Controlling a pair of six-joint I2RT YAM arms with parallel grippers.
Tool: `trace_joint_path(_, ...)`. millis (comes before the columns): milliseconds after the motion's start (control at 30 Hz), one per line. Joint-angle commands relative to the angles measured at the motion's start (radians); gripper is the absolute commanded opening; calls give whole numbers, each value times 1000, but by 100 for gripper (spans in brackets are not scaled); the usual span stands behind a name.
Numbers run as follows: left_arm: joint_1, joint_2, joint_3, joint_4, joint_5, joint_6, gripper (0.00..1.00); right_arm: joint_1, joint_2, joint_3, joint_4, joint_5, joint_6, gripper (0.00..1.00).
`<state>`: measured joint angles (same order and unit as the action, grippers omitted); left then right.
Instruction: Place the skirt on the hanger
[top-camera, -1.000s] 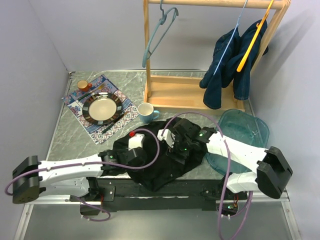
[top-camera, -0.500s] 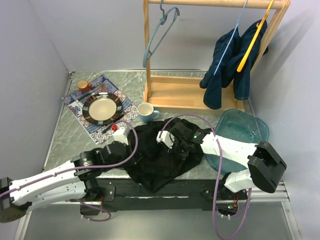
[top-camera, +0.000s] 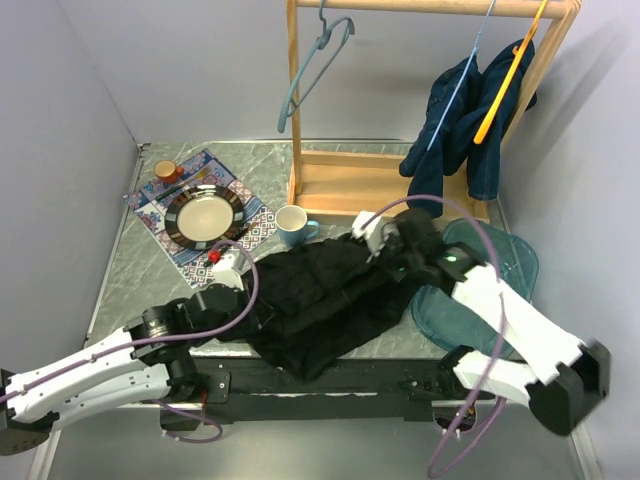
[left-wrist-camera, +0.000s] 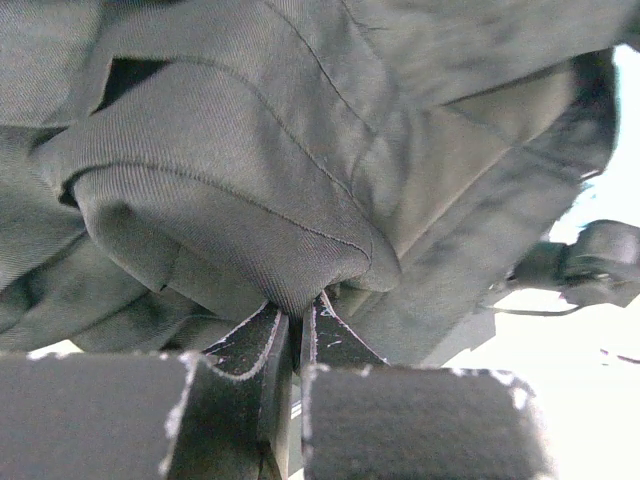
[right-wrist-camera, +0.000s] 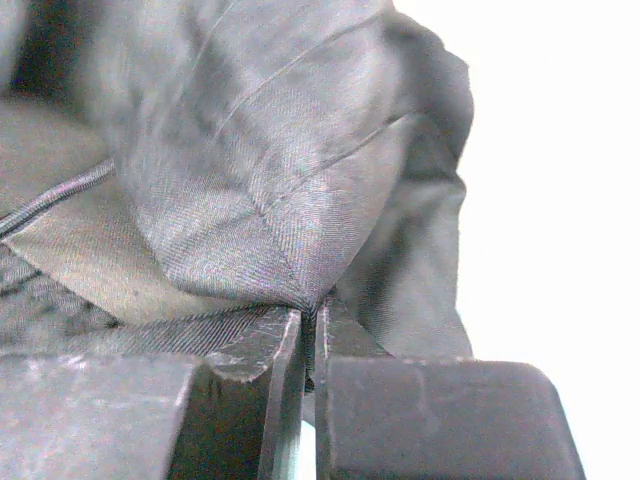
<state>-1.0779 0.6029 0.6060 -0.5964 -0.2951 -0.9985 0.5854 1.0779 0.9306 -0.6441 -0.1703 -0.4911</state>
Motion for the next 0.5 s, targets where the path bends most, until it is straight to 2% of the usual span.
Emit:
trace_joint_path(0, 7, -35, 28, 10, -24, -34, 1, -80, -90, 70, -12, -89, -41, 1)
trace_joint_path(67, 10, -23, -9, 36, -1, -63, 1, -99, -63, 25, -19, -92, -52, 6)
trace_joint_path(100, 10, -12, -55, 56, 17, -71, 1, -105, -20, 4, -23, -92, -58, 15)
trace_joint_path(167, 13, 30, -100, 125, 74, -100, 1, -107, 23, -71, -9, -78, -78, 26)
trace_joint_path(200, 15, 46, -139, 148, 86, -112, 1, -113, 57, -93, -3, -72, -83, 38)
trace_joint_path(267, 15, 87, -176, 199, 114, -147, 1, -117, 88, -144, 24, -40, -78, 44)
trace_joint_path(333, 16, 121, -213, 205, 116, -178, 2, -128, 100, -159, 21, -34, -86, 55)
trace_joint_path(400, 18, 135, -225, 185, 96, -196, 6, -136, 91, -161, 1, -52, -98, 58)
trace_joint_path(433, 18, 139, -224, 173, 90, -201, 9, -140, 83, -158, -3, -58, -112, 61)
trace_joint_path(467, 19, 136, -221, 156, 74, -203, 18, -139, 62, -147, -23, -89, -124, 61)
